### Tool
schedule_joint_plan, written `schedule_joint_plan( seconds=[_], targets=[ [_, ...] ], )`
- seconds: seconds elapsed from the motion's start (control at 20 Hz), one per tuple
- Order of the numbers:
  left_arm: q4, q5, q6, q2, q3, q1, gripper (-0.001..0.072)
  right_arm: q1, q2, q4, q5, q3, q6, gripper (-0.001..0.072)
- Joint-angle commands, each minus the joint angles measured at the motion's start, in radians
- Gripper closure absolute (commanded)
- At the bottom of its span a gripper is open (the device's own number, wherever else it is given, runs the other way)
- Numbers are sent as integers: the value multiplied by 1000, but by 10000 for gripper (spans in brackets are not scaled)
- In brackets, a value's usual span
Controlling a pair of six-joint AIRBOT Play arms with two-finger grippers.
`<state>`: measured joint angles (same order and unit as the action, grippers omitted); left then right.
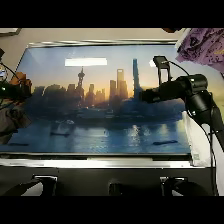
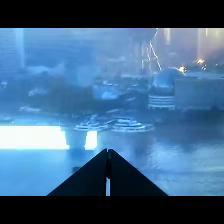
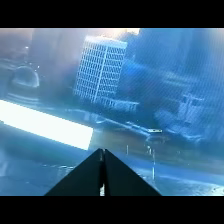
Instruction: Fold the clothes and pants, and hang the long-sleeved shirts on hangers.
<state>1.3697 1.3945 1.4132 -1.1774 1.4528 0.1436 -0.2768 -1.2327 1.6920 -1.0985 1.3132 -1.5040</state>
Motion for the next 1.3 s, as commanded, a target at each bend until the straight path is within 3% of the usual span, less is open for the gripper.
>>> schedule_joint_plan(
  seconds=[0.0,1.25],
  targets=[
    [0,0,0,1,0,-1,679,-1,0,0,0,0,0,671],
    [0,-51,0,-11,0,-8,674,-1,0,0,0,0,0,671]
  ],
)
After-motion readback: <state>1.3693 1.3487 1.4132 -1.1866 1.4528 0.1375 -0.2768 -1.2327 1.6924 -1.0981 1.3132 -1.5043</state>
